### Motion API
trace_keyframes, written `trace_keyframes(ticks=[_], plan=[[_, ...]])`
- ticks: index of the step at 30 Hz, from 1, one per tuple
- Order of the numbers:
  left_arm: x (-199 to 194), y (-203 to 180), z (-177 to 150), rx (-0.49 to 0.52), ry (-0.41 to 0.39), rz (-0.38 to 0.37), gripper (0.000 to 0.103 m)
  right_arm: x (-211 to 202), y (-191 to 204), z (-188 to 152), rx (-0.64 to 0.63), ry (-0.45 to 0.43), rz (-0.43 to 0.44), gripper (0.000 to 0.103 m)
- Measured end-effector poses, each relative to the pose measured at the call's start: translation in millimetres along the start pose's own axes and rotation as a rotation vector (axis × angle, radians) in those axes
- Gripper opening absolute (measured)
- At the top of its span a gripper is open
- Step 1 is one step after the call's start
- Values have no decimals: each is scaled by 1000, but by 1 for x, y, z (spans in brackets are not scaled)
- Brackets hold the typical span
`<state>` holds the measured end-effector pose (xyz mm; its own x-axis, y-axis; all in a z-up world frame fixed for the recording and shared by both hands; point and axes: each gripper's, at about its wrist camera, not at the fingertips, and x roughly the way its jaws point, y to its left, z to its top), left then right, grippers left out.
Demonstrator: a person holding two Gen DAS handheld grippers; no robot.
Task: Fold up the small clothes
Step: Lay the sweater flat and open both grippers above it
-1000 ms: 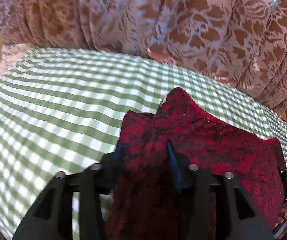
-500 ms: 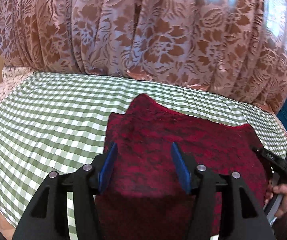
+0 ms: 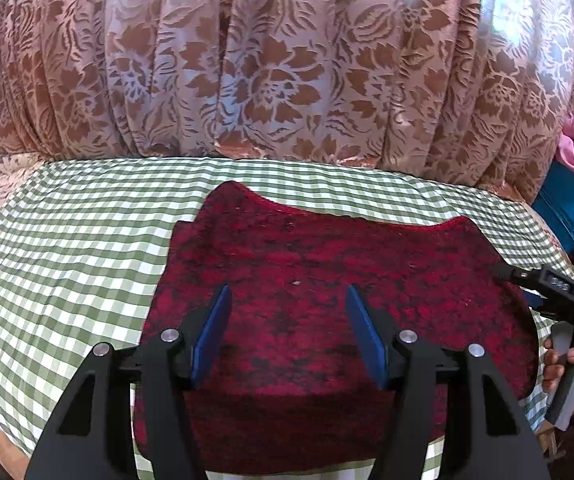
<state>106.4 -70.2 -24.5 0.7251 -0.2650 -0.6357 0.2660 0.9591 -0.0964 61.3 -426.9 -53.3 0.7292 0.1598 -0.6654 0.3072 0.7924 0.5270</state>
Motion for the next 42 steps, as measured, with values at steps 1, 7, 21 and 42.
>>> trace_keyframes(ticks=[1, 7, 21, 42], plan=[[0, -3, -1, 7, 1, -4, 59, -4, -6, -2, 11, 1, 9, 92], [4, -22, -2, 47, 14, -23, 59, -19, -47, -28, 117, 39, 104, 93], [40, -32, -18, 51, 170, -81, 50, -25, -52, -61, 188, 93, 337, 93], [64, -40, -14, 42, 214, -116, 40, -16, -20, -37, -4, 40, 56, 23]])
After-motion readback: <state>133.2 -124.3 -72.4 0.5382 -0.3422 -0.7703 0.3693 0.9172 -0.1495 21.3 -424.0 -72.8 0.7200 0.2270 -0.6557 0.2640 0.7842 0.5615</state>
